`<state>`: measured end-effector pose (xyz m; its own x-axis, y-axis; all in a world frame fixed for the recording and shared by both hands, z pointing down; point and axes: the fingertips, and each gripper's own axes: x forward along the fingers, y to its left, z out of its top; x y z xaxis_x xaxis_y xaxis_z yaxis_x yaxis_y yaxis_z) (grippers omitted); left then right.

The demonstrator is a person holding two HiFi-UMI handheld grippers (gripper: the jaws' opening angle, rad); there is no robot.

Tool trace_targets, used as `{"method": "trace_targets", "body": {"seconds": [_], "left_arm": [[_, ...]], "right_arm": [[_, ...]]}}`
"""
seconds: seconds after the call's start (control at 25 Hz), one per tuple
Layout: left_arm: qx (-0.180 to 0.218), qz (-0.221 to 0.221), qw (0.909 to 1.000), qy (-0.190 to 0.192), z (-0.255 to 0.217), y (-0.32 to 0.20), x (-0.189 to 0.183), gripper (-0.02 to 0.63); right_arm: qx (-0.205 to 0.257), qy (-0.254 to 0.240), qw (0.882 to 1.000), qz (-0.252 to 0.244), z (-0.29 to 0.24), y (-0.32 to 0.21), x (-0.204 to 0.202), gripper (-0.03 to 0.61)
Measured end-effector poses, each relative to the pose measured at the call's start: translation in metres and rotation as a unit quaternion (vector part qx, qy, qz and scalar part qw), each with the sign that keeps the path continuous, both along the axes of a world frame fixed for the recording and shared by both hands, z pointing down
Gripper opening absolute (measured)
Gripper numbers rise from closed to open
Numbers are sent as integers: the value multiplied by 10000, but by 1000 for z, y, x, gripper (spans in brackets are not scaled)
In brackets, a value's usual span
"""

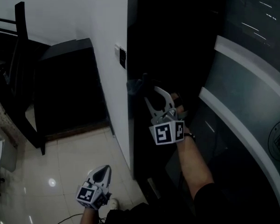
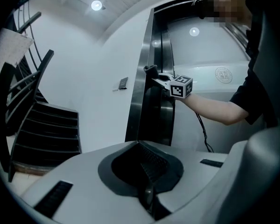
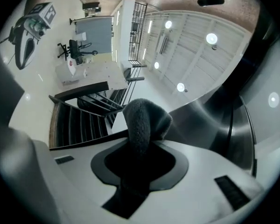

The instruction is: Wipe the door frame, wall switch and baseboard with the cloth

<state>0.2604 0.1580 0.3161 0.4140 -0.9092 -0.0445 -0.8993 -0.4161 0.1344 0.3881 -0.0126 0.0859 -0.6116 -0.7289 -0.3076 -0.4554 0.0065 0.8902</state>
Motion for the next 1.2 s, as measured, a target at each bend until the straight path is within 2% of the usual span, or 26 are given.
{"method": "trace_targets", "body": {"seconds": [0.16, 0.4, 0.6, 0.72, 0.84, 1.2], "left_arm": [[-26, -107, 9999, -56, -1, 7, -6, -6], [7, -176, 9998, 113, -5, -4, -27, -6], [91, -139, 9995, 262, -2, -15, -34, -6], [121, -387, 9990, 203, -5, -24, -47, -6], [114, -608, 9975, 345, -5, -33, -60, -6], [160, -698, 9965, 441, 2, -36, -68, -6]], "right_arm": [[-53, 219, 9997, 51, 30, -2, 0, 100], [-8, 425, 9989, 183, 58, -3, -2, 100], [-296, 626, 9972, 300, 112, -4, 0, 102], [-438, 737, 9956, 385, 140, -5, 0, 103], [-593, 707, 9948, 422, 153, -5, 1, 103], [-936, 862, 9908, 458, 184, -6, 1, 103]]}}
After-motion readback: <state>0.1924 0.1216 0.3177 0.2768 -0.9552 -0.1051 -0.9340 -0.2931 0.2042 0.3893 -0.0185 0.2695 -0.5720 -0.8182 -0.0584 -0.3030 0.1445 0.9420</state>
